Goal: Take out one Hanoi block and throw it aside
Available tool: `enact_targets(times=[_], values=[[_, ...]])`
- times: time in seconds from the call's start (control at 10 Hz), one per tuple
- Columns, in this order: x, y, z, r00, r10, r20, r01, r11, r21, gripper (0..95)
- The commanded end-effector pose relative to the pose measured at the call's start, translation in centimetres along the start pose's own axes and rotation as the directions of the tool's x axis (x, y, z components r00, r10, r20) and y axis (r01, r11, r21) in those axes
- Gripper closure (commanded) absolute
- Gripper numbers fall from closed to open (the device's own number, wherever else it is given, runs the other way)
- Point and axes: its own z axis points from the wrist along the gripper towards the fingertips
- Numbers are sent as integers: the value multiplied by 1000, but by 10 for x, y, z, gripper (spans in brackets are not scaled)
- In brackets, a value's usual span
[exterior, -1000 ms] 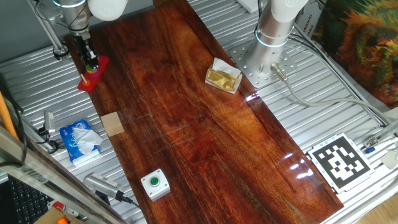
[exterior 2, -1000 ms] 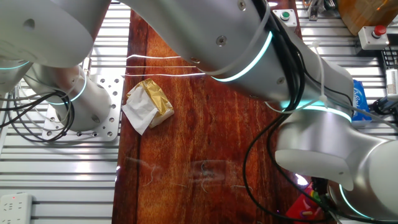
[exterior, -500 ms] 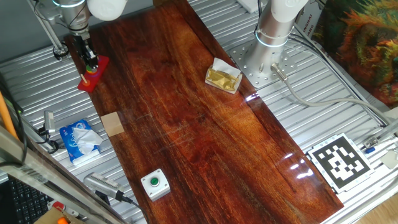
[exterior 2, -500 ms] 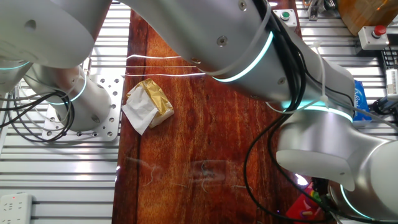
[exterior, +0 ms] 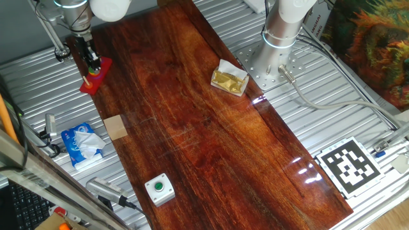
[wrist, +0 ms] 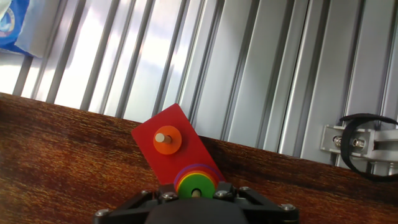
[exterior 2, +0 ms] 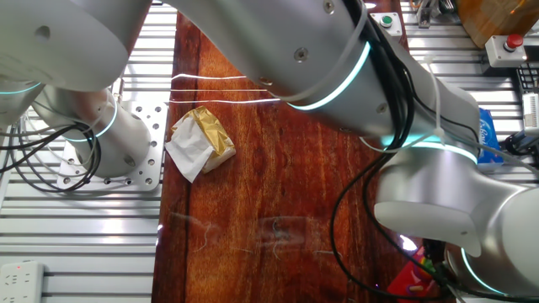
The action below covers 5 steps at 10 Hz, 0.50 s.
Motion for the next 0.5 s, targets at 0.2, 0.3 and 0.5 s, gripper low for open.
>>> enact_targets(times=[0.2,0.3,0.5], values=[[-2,1,-1,1000,2,-1,-2,1000,1,760],[-3,2,-1,1000,3,-1,-3,1000,1,760],[-4,3,-2,1000,5,-6,-5,1000,2,760]])
